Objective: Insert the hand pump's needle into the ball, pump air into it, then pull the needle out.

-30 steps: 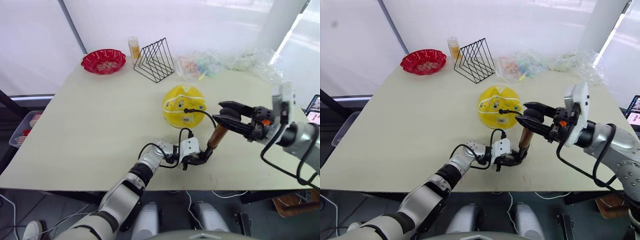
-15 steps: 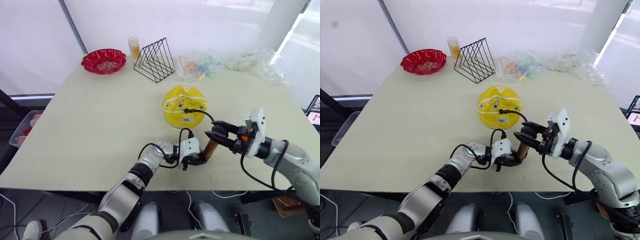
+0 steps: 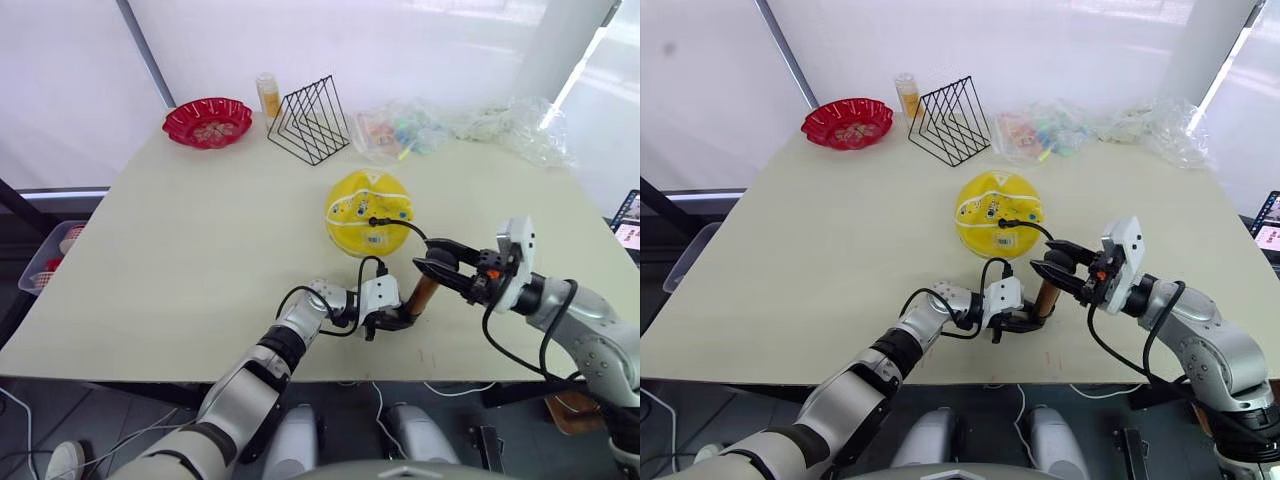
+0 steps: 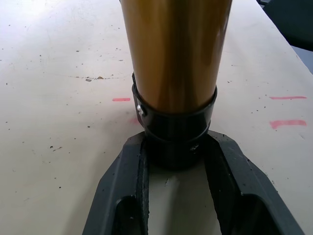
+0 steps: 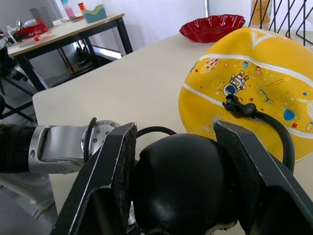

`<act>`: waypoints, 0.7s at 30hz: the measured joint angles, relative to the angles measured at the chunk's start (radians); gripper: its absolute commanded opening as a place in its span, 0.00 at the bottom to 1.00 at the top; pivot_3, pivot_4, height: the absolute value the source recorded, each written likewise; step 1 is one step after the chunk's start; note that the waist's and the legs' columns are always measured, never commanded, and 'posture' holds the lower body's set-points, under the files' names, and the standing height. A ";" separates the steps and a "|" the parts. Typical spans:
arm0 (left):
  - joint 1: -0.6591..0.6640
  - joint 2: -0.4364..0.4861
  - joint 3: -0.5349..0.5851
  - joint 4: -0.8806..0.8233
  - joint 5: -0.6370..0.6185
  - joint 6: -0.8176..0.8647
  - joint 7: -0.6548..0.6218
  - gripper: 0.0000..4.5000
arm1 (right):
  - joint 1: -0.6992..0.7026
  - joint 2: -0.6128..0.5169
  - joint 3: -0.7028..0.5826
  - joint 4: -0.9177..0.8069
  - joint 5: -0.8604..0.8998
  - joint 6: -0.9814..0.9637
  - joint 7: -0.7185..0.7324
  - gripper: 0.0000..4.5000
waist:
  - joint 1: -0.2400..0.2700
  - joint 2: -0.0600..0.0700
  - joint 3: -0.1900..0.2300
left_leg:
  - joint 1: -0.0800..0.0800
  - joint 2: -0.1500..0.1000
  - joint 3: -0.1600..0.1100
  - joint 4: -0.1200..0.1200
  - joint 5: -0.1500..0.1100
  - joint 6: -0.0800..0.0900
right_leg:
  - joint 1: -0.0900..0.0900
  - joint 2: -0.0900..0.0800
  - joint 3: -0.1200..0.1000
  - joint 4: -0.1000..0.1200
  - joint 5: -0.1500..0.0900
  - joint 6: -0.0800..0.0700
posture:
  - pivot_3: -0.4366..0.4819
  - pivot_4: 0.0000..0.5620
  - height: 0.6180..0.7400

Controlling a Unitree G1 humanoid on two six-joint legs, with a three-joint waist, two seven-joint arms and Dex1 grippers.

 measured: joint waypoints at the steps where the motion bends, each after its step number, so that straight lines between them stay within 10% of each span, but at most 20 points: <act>1: -0.001 -0.001 0.000 0.000 0.000 0.000 0.001 0.25 | -0.029 -0.018 -0.032 -0.005 0.040 0.025 -0.007 0.45 | 0.000 0.000 0.000 | 0.000 0.000 0.000 0.000 0.000 0.000 | 0.000 0.000 0.000 0.000 0.000 0.000 | 0.48 0.27 0.96; 21: -0.010 -0.002 -0.002 0.004 0.001 -0.014 -0.002 0.25 | -0.292 -0.279 -0.245 0.000 0.501 0.352 -0.169 0.45 | 0.001 0.001 0.004 | -0.004 0.000 -0.001 0.000 0.000 0.000 | -0.003 -0.002 0.000 -0.001 0.002 -0.003 | 0.48 0.27 0.96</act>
